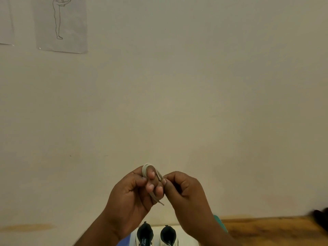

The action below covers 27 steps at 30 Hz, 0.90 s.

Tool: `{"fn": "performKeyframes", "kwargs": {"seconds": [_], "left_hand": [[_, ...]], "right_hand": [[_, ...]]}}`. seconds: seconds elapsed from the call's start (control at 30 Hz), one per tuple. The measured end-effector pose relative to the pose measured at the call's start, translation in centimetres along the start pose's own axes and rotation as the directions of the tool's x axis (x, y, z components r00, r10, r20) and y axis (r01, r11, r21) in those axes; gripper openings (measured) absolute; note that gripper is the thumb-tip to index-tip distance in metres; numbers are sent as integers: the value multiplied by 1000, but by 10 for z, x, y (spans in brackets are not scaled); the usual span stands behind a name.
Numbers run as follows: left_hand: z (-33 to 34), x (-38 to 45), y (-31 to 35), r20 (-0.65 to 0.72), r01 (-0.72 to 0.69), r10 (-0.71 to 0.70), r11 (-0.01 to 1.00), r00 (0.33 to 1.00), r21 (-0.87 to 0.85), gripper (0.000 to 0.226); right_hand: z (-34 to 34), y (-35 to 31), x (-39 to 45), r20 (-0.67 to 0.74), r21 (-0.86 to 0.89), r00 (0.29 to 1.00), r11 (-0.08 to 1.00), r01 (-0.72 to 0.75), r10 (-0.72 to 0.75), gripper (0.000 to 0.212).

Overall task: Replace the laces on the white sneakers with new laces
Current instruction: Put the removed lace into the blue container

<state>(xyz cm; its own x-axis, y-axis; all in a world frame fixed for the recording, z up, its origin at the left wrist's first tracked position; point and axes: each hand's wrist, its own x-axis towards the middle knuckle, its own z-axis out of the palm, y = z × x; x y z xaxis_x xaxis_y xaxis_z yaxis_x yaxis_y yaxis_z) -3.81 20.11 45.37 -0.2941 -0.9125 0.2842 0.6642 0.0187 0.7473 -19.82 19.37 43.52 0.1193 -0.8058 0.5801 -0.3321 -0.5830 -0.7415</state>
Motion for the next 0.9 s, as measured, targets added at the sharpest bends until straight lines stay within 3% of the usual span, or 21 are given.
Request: {"fn": "performKeyframes", "kwargs": {"seconds": [0.17,0.3,0.53,0.73,0.9], "left_hand": [[2,2,-11,-54,-25,32,993,998,118,26],[-5,4,-7,-97,-16,29,990,995,138,21],[-16,8,-4,-36,-33,44,962,998,270,15],[-20,9,-10,-34,-75,102,885,994,459,21],[-21,8,-10,-32,-76,106,866,994,494,21]], "right_hand": [[14,14,-8,-103,104,992,993,-56,67,22],[9,13,-8,31,216,996,973,-87,82,24],[8,12,-3,69,202,992,972,-121,110,17],[18,24,-10,20,96,999,995,-30,29,21],[27,32,-11,-59,73,998,997,-21,25,19]]}}
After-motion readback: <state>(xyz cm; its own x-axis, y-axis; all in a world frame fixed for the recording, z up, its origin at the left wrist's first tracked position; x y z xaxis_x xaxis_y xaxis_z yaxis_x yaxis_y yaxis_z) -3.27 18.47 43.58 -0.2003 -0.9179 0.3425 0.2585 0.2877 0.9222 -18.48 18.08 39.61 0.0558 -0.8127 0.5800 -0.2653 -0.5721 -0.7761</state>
